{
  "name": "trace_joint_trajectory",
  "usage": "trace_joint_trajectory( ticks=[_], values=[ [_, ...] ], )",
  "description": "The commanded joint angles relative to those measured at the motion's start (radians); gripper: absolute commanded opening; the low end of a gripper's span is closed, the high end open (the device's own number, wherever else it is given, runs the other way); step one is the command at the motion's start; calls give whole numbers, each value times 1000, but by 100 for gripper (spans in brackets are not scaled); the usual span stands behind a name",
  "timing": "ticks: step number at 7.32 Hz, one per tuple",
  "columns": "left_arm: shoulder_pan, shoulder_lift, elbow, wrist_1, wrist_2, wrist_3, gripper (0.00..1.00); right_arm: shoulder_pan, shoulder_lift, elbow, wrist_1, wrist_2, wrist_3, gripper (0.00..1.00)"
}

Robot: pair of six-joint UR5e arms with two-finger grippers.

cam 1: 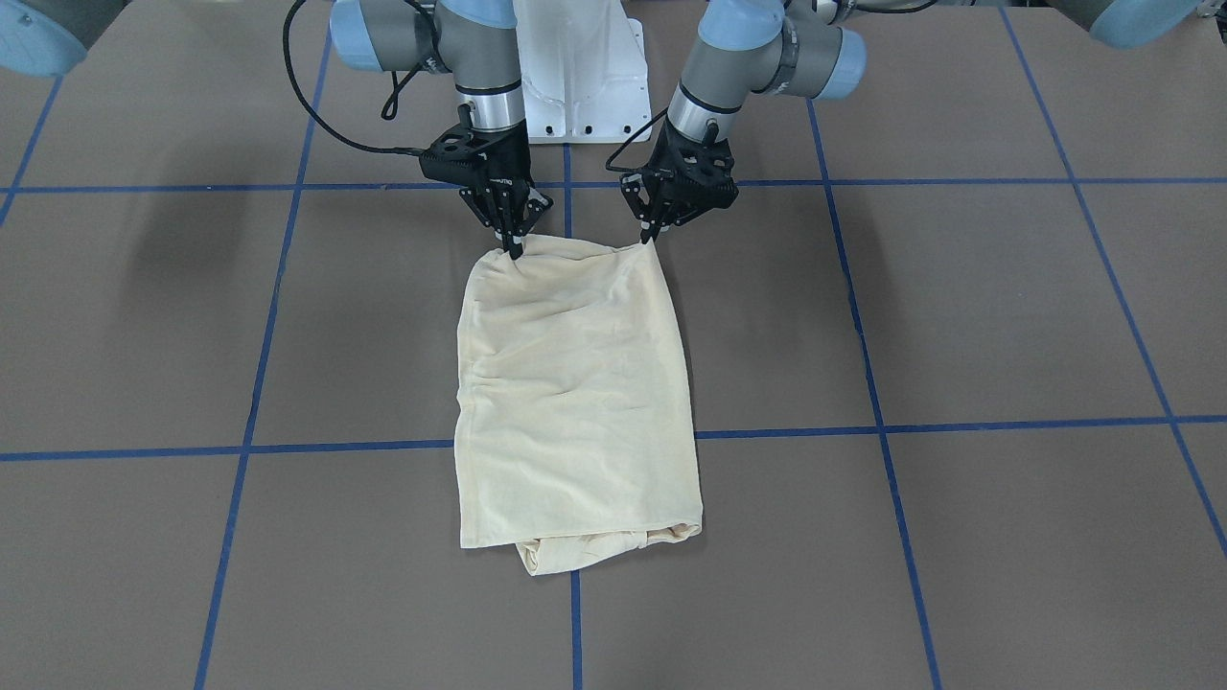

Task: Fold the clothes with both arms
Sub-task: 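Grasp the near edge with both grippers and fold it toward the far edge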

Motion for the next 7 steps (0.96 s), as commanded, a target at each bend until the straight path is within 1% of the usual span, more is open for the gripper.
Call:
trace_joint_trajectory(
  ticks=[1, 2, 3, 4, 5, 6, 7],
  values=[
    [-6, 13, -136, 31, -46, -2, 0, -14, -45, 175, -105, 15, -42, 0],
    [3, 12, -239, 127, -49, -5, 0, -53, -52, 277, -177, 20, -42, 0],
    [6, 15, -348, 223, -85, -37, 0, -107, -52, 385, -284, 20, -36, 0],
    [54, 17, -418, 286, -95, -93, 0, -156, -50, 498, -392, 18, -30, 0],
    [61, 13, -434, 328, -96, -94, 0, -161, -41, 524, -428, 17, -32, 0],
    [56, 7, -400, 338, -96, -83, 0, -144, -33, 471, -425, 12, -47, 0],
    [46, 1, -325, 335, -86, -73, 0, -53, 18, 338, -380, 18, -91, 0]
  ],
)
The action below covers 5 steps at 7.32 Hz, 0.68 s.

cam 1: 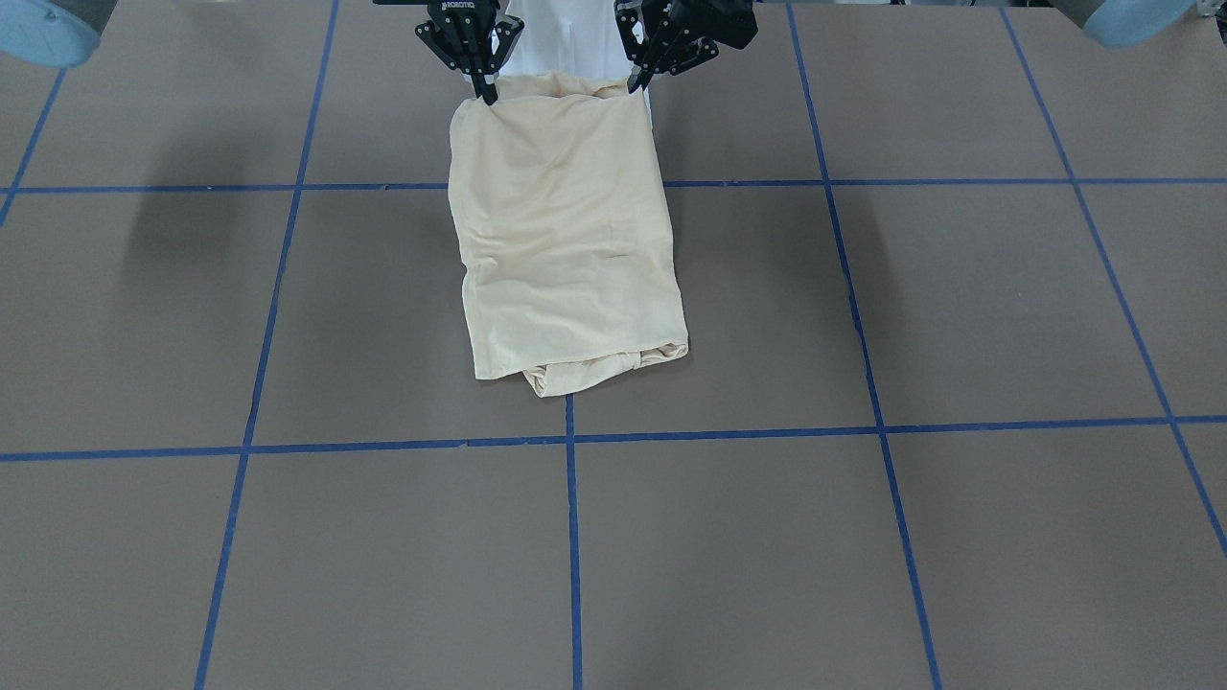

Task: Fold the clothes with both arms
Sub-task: 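Grasp the near edge with both grippers and fold it toward the far edge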

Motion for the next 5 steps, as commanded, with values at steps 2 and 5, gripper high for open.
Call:
trace_joint_trajectory(
  ticks=[2, 5],
  values=[
    [-104, -57, 206, 3, 34, 114, 0, 219, 70, -331, 259, 7, -131, 0],
    [-184, -91, 323, -20, 74, 185, 0, 308, 206, -627, 401, 18, -164, 0]
  ],
)
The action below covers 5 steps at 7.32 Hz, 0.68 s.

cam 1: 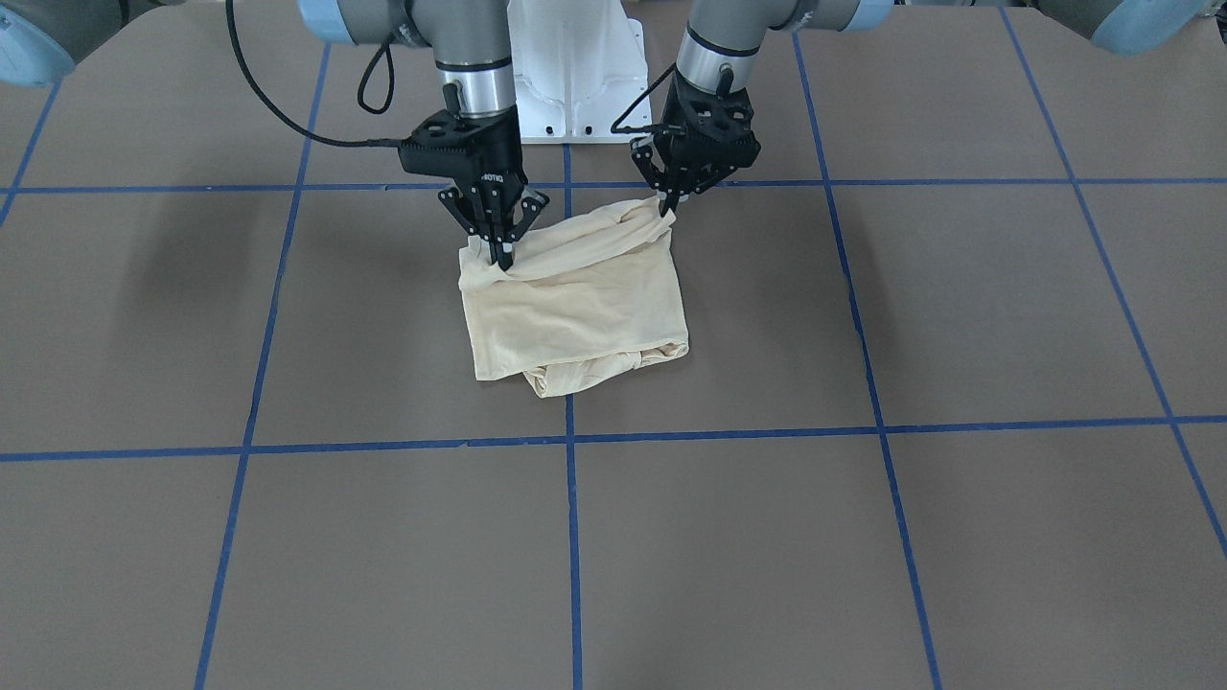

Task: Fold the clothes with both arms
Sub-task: 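Grasp the near edge with both grippers and fold it toward the far edge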

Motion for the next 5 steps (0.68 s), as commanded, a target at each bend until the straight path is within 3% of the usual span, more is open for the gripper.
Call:
trace_joint_trajectory(
  ticks=[1, 3, 5],
  values=[
    [-43, -50, 102, -22, 10, 29, 0, 38, 85, -191, 97, 2, -9, 0],
    [-87, -99, 222, -108, 10, 46, 0, 45, 99, -208, 110, 2, -25, 0],
    [-121, -101, 274, -159, 10, 95, 0, 47, 102, -210, 110, 2, -35, 0]
  ],
)
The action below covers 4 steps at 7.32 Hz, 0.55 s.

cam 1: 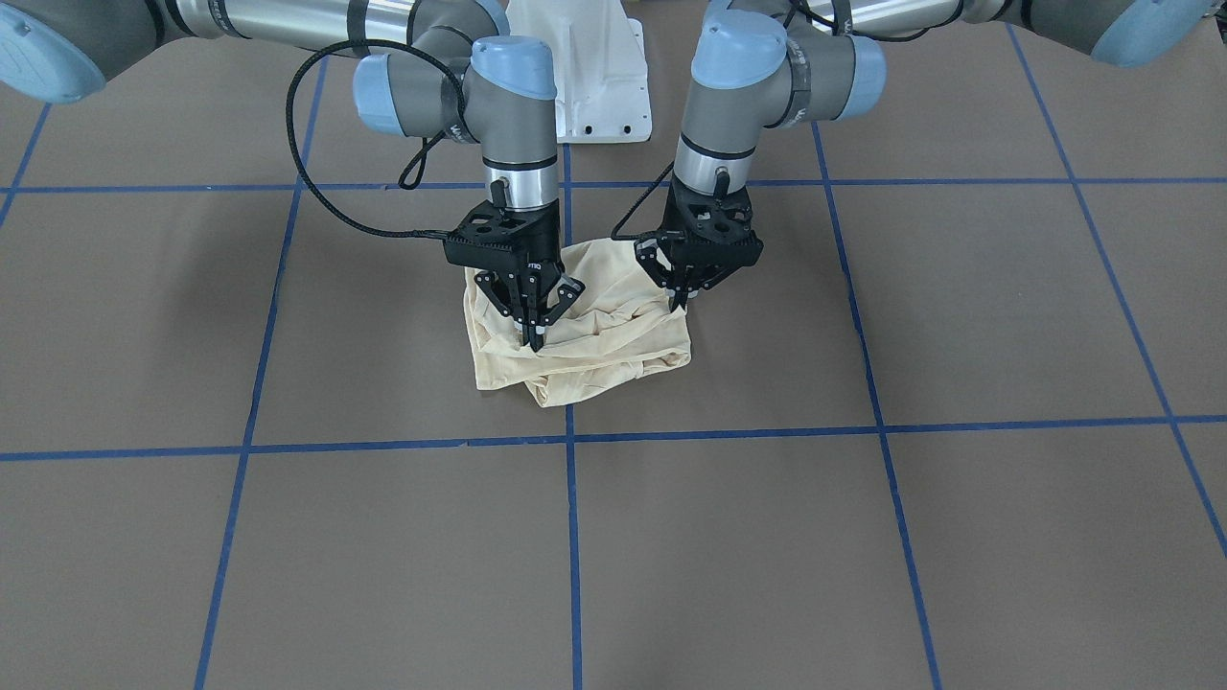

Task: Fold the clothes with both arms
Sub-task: 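Grasp the near edge with both grippers and fold it toward the far edge, then lay the folded edge down and open both grippers over the shirt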

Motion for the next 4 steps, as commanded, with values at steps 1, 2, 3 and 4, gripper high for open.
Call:
trace_joint_trajectory(
  ticks=[1, 2, 3, 4],
  values=[
    [-28, -11, 61, -51, 0, 21, 0, 1, 1, -3, 1, 0, -7, 0],
    [-29, -20, 87, -64, 0, 21, 0, 1, 1, -8, 0, 2, -10, 0],
    [-34, -23, 97, -69, 0, 23, 0, 3, 2, -9, 1, 2, -35, 0],
    [-37, -23, 97, -69, 0, 23, 0, 1, -1, -11, 1, 2, -37, 0]
  ],
)
